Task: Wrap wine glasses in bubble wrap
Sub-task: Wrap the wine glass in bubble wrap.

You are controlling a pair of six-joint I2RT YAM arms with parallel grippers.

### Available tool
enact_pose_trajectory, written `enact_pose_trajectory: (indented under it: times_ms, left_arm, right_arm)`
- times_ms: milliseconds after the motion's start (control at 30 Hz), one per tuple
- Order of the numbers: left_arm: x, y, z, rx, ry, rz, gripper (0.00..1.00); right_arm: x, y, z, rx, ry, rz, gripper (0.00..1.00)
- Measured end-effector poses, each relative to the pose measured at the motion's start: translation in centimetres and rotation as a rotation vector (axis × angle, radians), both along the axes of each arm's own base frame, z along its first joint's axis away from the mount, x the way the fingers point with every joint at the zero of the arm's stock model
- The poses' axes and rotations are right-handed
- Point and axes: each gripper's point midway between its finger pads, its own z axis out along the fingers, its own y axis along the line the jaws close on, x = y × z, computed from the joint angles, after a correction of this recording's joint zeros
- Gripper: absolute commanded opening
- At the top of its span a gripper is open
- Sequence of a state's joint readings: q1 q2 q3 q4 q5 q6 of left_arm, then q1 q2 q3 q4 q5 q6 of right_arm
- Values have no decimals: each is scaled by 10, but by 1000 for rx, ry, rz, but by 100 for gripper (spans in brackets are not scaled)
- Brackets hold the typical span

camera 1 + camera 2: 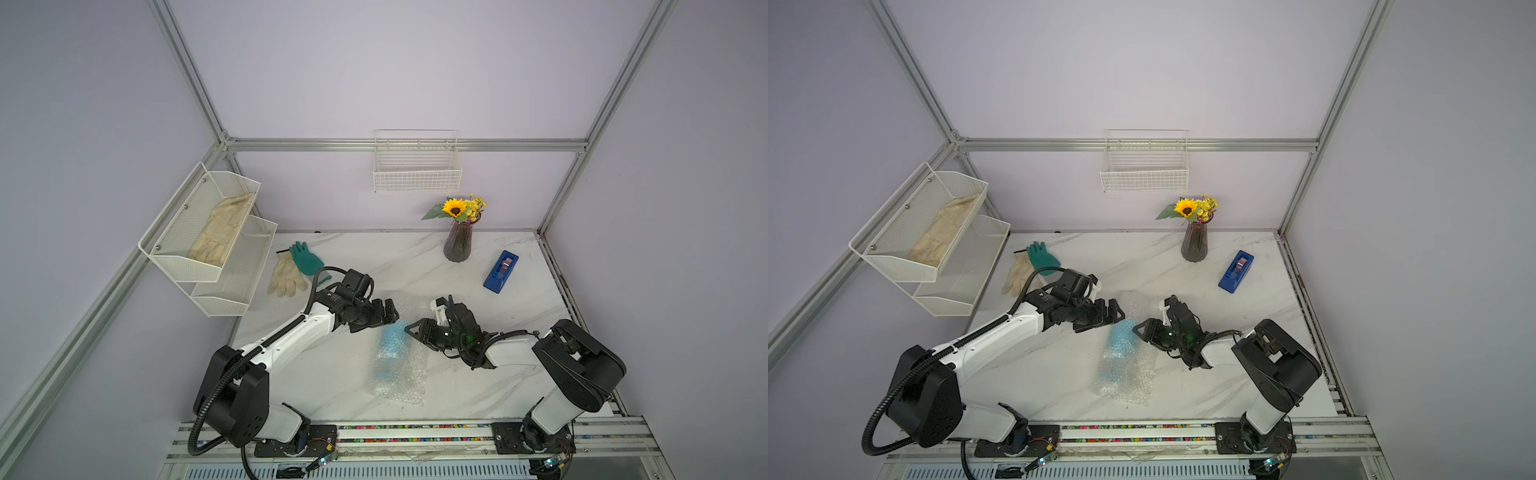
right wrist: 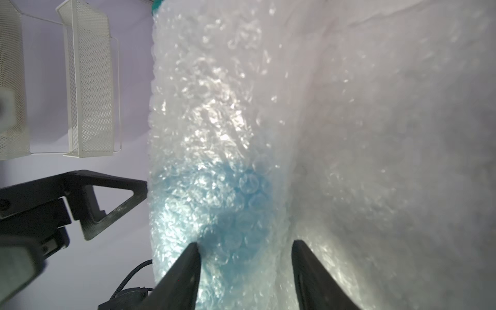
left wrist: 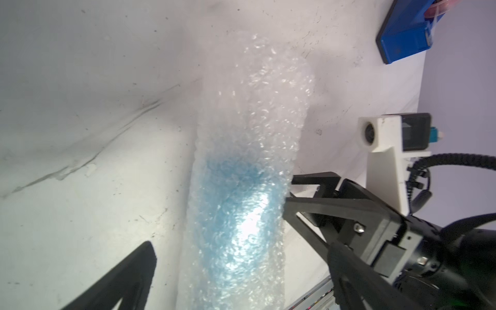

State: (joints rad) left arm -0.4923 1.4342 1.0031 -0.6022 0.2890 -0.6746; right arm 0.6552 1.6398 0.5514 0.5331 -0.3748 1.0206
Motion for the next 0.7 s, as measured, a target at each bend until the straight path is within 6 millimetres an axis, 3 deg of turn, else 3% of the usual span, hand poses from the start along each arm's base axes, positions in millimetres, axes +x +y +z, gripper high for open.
enact_pose_trajectory:
  times_ms: [233, 700]
  left_arm:
    - [-19, 5, -33, -66, 69, -43, 100]
    - [-17, -22, -34, -220, 22, -158, 100]
  right_arm:
    - [0, -2, -3, -21, -11, 0, 56]
    - [1, -13, -12, -99, -19, -20, 55]
